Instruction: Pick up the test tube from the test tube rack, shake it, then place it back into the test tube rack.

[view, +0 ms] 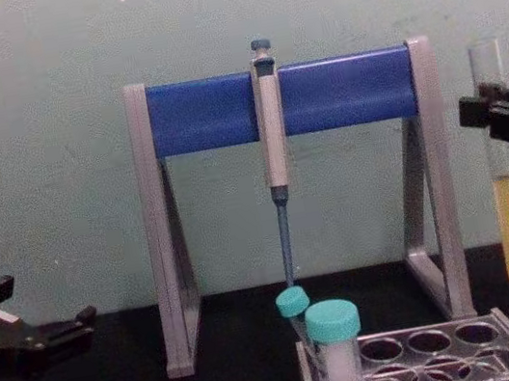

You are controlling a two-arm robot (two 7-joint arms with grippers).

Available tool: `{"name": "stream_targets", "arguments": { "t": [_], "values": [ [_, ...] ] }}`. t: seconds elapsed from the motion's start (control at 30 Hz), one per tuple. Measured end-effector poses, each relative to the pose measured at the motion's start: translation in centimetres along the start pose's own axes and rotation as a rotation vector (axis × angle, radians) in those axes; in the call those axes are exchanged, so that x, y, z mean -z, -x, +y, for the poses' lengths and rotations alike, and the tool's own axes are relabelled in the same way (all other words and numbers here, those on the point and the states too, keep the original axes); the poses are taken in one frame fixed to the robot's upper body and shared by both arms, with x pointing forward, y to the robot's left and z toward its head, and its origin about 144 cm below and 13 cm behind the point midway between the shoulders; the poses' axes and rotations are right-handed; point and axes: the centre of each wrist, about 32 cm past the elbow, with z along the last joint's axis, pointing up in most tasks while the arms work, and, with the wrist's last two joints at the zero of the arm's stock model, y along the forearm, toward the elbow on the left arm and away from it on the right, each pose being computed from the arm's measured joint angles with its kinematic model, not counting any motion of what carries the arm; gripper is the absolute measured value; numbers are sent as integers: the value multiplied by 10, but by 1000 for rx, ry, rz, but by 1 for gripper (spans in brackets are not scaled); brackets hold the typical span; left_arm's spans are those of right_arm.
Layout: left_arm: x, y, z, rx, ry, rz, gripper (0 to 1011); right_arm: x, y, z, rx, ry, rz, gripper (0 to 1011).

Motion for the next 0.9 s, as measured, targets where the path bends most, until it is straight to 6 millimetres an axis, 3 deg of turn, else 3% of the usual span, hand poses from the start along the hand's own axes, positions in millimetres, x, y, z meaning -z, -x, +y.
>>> {"name": "stream_targets", "arguments": {
  "t": [0.43, 0.9],
  "values": [
    [0, 0, 0, 0, 0, 0, 1001, 6, -4, 39, 9, -34, 12, 235],
    [0, 0, 0, 0, 0, 0, 1001, 7, 2, 59, -121, -81, 70, 235]
  ]
}}
